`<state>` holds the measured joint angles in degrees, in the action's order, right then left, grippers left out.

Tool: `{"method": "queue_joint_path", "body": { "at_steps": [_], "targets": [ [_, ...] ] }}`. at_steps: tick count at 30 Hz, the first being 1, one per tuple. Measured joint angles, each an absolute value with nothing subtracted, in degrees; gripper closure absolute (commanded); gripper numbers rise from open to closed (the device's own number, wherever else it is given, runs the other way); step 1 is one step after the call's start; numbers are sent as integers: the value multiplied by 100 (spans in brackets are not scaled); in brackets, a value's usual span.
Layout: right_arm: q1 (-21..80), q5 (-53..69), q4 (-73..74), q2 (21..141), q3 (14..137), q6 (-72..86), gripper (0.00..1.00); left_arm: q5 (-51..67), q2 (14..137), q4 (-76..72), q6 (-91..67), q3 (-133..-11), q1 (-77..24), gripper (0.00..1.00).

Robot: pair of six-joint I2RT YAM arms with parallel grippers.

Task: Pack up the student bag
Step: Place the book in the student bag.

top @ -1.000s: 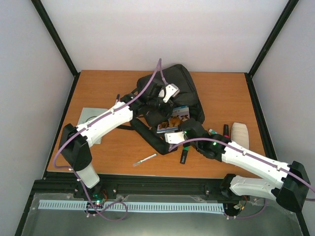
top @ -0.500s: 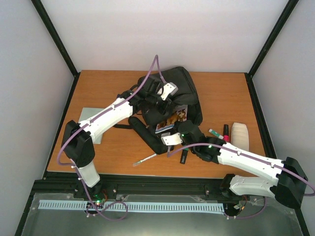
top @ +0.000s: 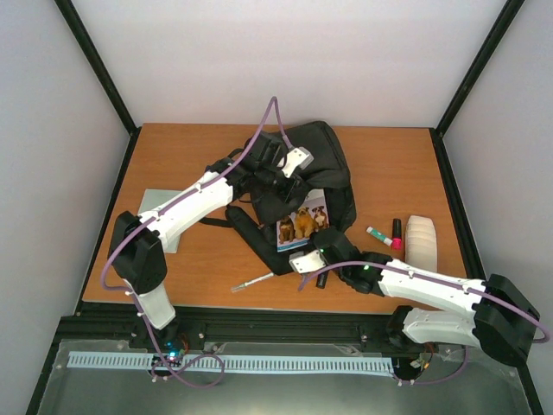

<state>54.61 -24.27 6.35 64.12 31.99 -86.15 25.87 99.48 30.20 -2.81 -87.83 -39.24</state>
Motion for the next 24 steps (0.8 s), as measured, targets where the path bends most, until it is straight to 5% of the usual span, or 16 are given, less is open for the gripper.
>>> {"method": "queue_joint_path", "body": {
  "at_steps": [24],
  "targets": [
    [4132, -1323, 25, 7876, 4016, -9216, 97, 3004, 9992, 3039, -322, -8794, -3966, 99]
  ]
}}
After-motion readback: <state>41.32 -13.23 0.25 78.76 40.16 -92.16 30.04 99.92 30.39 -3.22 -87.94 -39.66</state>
